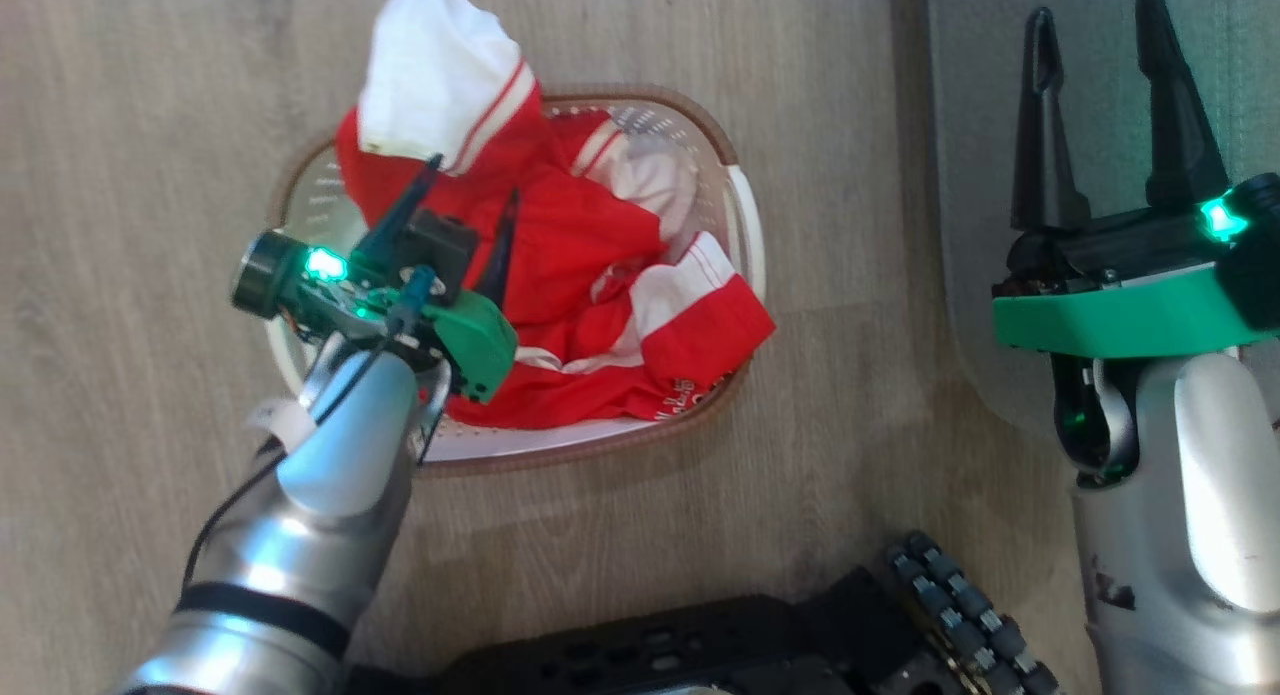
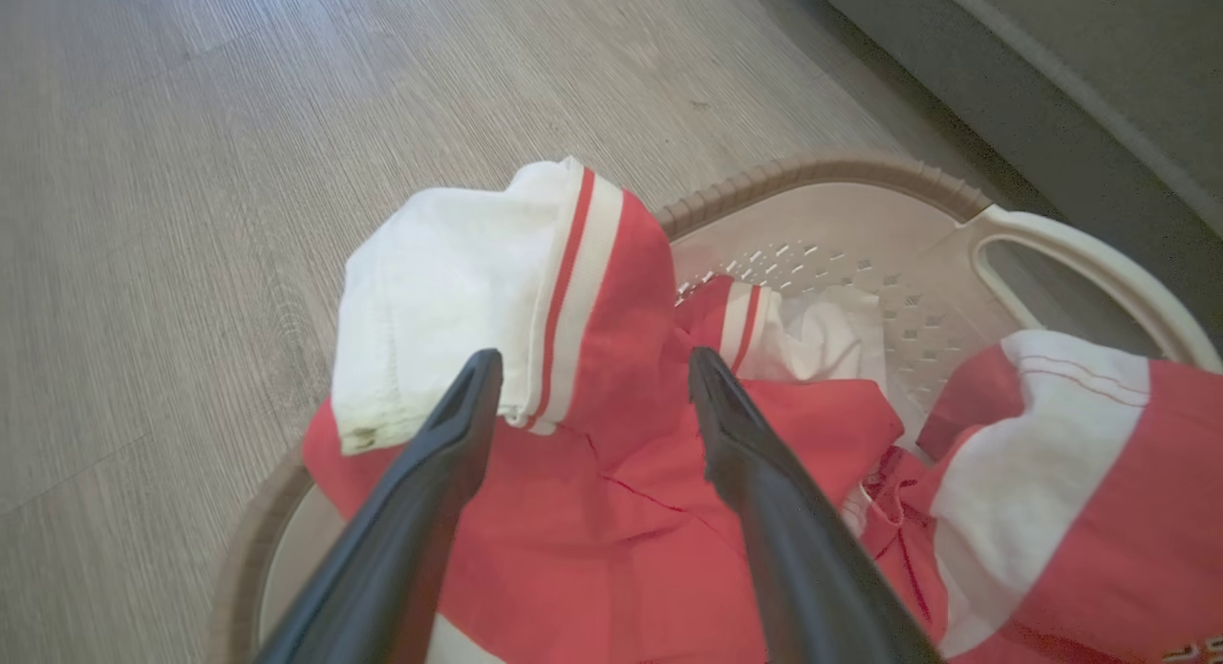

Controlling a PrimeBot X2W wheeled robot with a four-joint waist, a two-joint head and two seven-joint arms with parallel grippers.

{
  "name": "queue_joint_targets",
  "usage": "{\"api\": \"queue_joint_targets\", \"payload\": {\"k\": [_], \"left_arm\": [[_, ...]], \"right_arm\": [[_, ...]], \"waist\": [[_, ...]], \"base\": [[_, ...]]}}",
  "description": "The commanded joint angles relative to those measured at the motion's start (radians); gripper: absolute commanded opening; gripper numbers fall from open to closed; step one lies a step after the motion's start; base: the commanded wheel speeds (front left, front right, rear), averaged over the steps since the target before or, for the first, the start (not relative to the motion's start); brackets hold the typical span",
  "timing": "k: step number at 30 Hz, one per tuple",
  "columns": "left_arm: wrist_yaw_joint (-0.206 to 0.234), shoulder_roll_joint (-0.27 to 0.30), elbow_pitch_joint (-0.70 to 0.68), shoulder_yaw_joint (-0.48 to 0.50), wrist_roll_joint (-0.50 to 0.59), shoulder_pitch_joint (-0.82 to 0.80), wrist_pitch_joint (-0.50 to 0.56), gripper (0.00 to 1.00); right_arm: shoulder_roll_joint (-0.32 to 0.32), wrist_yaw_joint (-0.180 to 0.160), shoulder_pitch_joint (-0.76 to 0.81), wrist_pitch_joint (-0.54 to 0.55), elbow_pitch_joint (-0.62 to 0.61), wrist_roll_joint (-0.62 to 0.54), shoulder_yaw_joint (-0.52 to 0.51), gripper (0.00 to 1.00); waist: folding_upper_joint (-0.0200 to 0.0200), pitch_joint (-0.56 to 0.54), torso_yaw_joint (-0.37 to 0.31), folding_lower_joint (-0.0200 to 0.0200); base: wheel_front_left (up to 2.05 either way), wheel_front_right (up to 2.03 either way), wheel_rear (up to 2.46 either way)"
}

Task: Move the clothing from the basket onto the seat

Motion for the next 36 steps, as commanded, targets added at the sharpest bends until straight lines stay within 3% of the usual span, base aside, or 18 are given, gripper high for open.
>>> {"api": "queue_joint_targets", "payload": {"k": [1,7,18,19,20,21,23,24,36], "left_arm": [[0.012,0.027,-0.002,0.026,0.002,-0.004,-0.01,1.0],[0.056,0.052,0.05,0.05,-0.015,-0.048,-0.01,1.0],[0.076,0.056,0.125,0.036,-0.028,-0.091,-0.01,0.98],[0.077,0.055,0.131,0.035,-0.03,-0.093,-0.01,0.8],[0.079,0.054,0.136,0.033,-0.03,-0.095,-0.01,0.53],[0.081,0.054,0.141,0.031,-0.031,-0.098,-0.01,0.41],[0.088,0.054,0.145,0.026,-0.03,-0.102,-0.01,0.07],[0.09,0.053,0.146,0.023,-0.029,-0.103,-0.01,0.0],[0.083,0.037,0.085,-0.007,-0.051,-0.063,-0.01,0.0]], "right_arm": [[-0.008,0.0,0.013,-0.009,-0.033,0.008,0.023,1.0],[-0.008,0.0,0.002,-0.009,-0.037,0.024,0.037,1.0],[-0.008,0.0,0.0,-0.009,-0.041,0.036,0.048,1.0],[-0.008,0.0,0.001,-0.009,-0.042,0.036,0.049,1.0],[-0.008,0.0,0.002,-0.009,-0.042,0.037,0.05,1.0],[-0.008,0.0,0.003,-0.009,-0.042,0.038,0.05,1.0],[-0.008,0.0,0.003,-0.009,-0.041,0.039,0.049,1.0],[-0.008,0.0,0.003,-0.009,-0.041,0.039,0.048,1.0],[-0.008,0.0,0.015,-0.009,-0.02,0.034,0.037,1.0]], "waist": [[0.0001,0.028,-0.025,-0.0002],[0.0001,0.052,-0.046,-0.0002],[0.0001,0.069,-0.067,-0.0002],[0.0001,0.069,-0.069,-0.0002],[0.0001,0.07,-0.07,-0.0002],[0.0001,0.07,-0.072,-0.0002],[0.0001,0.07,-0.074,-0.0002],[0.0001,0.07,-0.074,-0.0002],[0.0001,0.018,-0.051,-0.0002]], "base": [[0.0,0.0,0.0],[0.0,0.0,0.0],[0.0,0.0,0.0],[0.0,0.0,0.0],[0.0,0.0,0.0],[0.0,0.0,0.0],[0.0,0.0,0.0],[0.0,0.0,0.0],[0.0,0.0,0.0]]}}
